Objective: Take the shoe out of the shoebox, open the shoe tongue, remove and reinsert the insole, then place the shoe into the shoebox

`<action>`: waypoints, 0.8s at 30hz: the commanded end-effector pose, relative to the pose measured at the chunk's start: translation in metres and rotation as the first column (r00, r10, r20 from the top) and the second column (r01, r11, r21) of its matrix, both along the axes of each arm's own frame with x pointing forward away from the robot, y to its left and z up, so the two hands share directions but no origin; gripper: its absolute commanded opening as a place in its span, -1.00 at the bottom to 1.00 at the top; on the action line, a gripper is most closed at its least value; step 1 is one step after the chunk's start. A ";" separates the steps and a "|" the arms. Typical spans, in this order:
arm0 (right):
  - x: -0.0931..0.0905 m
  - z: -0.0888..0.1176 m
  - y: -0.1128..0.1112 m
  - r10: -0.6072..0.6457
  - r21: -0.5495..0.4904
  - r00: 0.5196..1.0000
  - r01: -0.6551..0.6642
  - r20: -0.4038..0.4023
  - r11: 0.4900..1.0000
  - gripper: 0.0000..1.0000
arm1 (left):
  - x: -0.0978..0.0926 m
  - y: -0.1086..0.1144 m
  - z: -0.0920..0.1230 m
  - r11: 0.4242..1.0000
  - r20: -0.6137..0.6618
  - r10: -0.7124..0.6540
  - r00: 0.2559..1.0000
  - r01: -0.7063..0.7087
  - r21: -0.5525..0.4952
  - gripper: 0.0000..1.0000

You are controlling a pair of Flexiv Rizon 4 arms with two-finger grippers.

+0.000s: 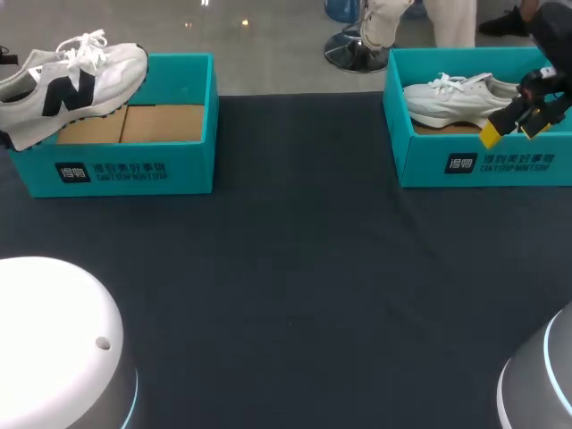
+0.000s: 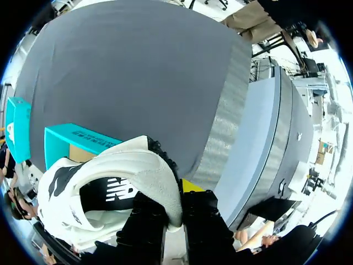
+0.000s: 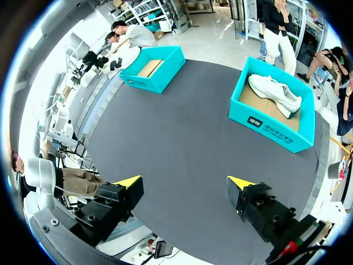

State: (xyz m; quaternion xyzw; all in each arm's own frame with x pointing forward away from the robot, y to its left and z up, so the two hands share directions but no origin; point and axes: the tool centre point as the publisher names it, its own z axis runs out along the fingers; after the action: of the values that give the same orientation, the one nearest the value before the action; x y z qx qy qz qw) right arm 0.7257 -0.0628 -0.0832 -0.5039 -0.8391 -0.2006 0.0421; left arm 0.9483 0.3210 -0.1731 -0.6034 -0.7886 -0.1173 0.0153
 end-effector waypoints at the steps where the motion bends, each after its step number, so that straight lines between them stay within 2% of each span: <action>1: 0.003 0.000 0.001 0.001 -0.002 1.000 -0.001 -0.006 1.000 1.00 | -0.005 0.003 0.000 0.927 0.010 -0.374 0.927 0.373 0.035 -1.00; 18: 0.003 0.000 0.001 0.001 -0.002 1.000 -0.001 -0.006 1.000 1.00 | -0.005 0.003 0.000 0.927 0.010 -0.374 0.927 0.373 0.035 -1.00; 20: 0.003 0.000 0.001 0.001 -0.002 1.000 -0.001 -0.006 1.000 1.00 | 0.001 0.002 0.002 0.905 0.010 -0.425 0.905 0.424 0.014 -1.00; 24: 0.003 0.000 0.001 0.001 -0.002 1.000 -0.001 -0.006 1.000 1.00 | 0.015 -0.002 0.005 0.853 0.038 -0.521 0.853 0.519 0.059 -1.00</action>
State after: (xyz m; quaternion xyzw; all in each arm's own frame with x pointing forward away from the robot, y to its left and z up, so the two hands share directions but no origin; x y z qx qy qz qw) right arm 0.7257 -0.0628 -0.0832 -0.5039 -0.8391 -0.2006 0.0421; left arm 0.9584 0.3180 -0.1675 -0.7763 -0.6122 -0.1492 -0.0153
